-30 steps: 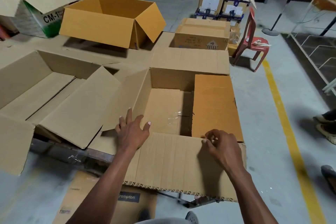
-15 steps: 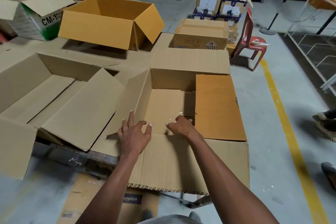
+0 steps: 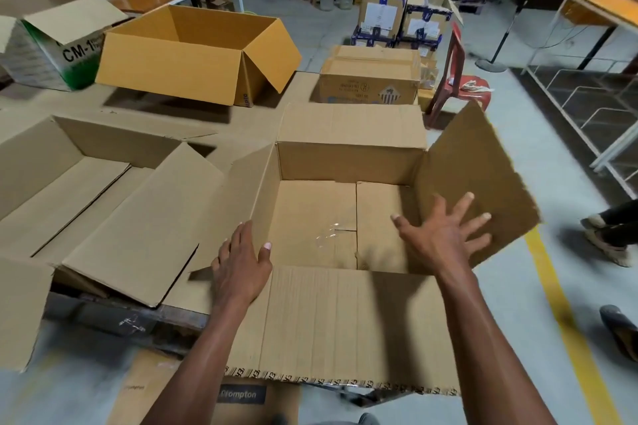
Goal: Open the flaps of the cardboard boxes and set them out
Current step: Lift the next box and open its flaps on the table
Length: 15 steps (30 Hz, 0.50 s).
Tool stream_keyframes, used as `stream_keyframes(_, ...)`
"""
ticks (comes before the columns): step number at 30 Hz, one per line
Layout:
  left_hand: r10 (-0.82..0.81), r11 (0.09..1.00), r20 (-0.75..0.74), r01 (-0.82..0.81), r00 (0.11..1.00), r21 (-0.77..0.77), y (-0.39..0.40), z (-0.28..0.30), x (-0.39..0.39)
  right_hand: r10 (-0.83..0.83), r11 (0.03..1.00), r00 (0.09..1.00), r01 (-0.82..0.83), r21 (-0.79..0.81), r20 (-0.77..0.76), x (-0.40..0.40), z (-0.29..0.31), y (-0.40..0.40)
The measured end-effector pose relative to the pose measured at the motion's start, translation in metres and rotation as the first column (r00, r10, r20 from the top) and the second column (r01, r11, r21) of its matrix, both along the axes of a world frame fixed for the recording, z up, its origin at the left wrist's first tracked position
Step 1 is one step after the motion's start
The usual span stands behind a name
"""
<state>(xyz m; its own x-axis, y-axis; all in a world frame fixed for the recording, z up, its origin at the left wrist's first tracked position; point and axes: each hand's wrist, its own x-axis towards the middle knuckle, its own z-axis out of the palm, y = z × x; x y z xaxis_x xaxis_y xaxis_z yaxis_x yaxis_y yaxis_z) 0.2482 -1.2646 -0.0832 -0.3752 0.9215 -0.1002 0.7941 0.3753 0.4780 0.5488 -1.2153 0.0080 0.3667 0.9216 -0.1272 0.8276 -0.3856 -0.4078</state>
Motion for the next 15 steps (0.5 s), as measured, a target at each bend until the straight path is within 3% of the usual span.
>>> stream_keyframes(5,0.028,0.999,0.03,-0.027,0.999,-0.016,0.001,0.005,-0.002,-0.144,0.989,0.986,0.14,-0.046,-0.089,0.049,-0.032,-0.004)
stream_keyframes(10,0.039,0.999,0.033,-0.038,0.999,-0.014,0.001,0.011,0.003,-0.095,0.993,0.962,0.075,-0.089,-0.254,0.061,-0.051,-0.018)
stream_keyframes(15,0.041,0.999,0.091,-0.044,0.995,0.03,0.0,0.014,0.005,-0.063,0.995,0.966,0.041,-0.09,-0.25,0.065,-0.045,-0.022)
